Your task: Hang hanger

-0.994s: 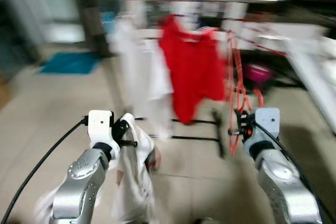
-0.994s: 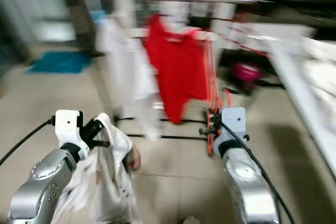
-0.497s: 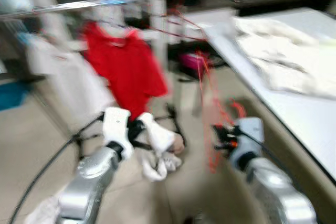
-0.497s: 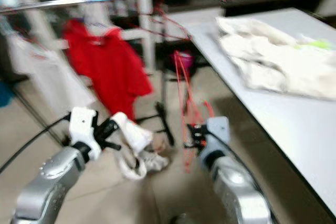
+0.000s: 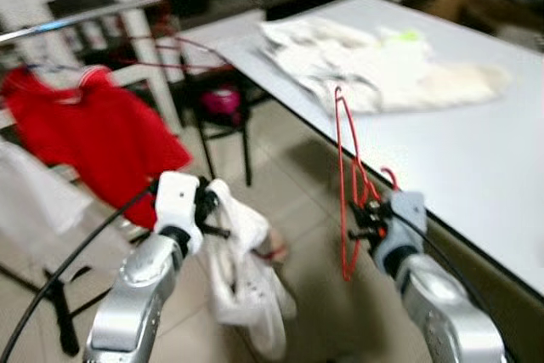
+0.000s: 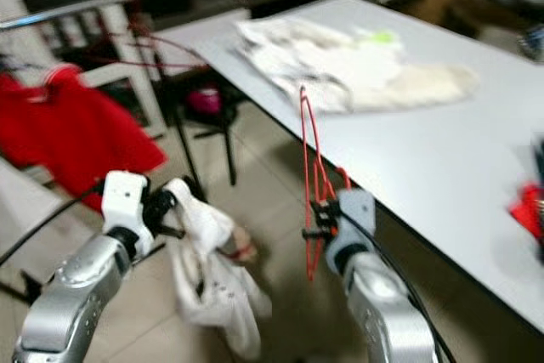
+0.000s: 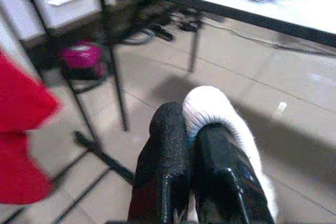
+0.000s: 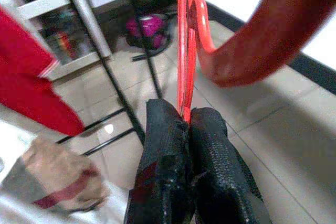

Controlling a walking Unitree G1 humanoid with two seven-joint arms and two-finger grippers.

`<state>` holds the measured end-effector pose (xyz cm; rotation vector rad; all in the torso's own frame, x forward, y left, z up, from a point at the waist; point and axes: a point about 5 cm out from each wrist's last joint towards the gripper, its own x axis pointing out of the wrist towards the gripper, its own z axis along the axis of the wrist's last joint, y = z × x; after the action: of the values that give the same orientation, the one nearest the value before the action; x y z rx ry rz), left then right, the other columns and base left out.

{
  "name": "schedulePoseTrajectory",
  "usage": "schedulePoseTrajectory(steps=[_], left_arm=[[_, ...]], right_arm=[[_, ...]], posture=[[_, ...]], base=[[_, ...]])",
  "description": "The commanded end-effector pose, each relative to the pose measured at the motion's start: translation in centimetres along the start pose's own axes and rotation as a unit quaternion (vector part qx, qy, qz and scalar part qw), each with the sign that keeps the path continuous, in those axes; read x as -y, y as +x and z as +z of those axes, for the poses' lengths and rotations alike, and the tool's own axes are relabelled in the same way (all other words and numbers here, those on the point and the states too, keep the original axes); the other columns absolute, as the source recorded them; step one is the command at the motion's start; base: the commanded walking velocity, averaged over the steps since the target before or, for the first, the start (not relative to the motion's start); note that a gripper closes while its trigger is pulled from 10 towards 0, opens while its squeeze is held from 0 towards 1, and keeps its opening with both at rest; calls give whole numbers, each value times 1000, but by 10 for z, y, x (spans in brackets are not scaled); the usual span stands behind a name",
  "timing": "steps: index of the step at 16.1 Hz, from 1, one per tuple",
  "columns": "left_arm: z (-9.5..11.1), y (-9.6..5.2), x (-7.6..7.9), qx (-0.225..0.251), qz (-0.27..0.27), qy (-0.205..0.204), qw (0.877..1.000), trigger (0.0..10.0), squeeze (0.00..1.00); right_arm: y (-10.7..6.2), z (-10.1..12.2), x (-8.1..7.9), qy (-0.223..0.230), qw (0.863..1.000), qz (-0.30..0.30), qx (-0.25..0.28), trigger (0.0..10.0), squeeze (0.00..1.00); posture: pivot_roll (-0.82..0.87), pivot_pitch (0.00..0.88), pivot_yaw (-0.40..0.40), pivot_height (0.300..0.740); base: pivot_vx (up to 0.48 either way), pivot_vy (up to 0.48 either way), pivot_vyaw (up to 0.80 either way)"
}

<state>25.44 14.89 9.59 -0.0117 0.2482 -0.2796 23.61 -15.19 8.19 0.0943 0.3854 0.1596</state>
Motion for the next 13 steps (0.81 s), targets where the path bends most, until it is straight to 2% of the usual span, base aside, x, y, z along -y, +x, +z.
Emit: schedulePoseTrajectory(steps=[1,4,8,11,13], left_arm=[[6,5,3,12,-6,2,1000,10000,0],[12,3,4,25,-6,-5,1000,10000,0],[13,4,-1,29,-5,6,1000,10000,0],[11,2,-2,24,-9,4,1000,10000,0],[11,3,-3,22,-12,9,1000,10000,0]], right_arm=[[1,5,2,2,1000,-10,9,10000,0],[-5,6,2,8,1000,-9,3,10000,0],[-5,4,8,23,999,-27,-1,10000,0],[-13,0,1,13,1000,-17,-11,10000,0],[-14,-2,5,16,999,-28,-15,10000,0]], posture=[[-58,0,77,740],[-66,0,67,740],[-64,0,60,740],[-67,0,67,740],[-67,0,67,740]], base=[[0,0,-800],[0,181,-800],[0,347,-800],[0,366,-800],[0,364,-800]])
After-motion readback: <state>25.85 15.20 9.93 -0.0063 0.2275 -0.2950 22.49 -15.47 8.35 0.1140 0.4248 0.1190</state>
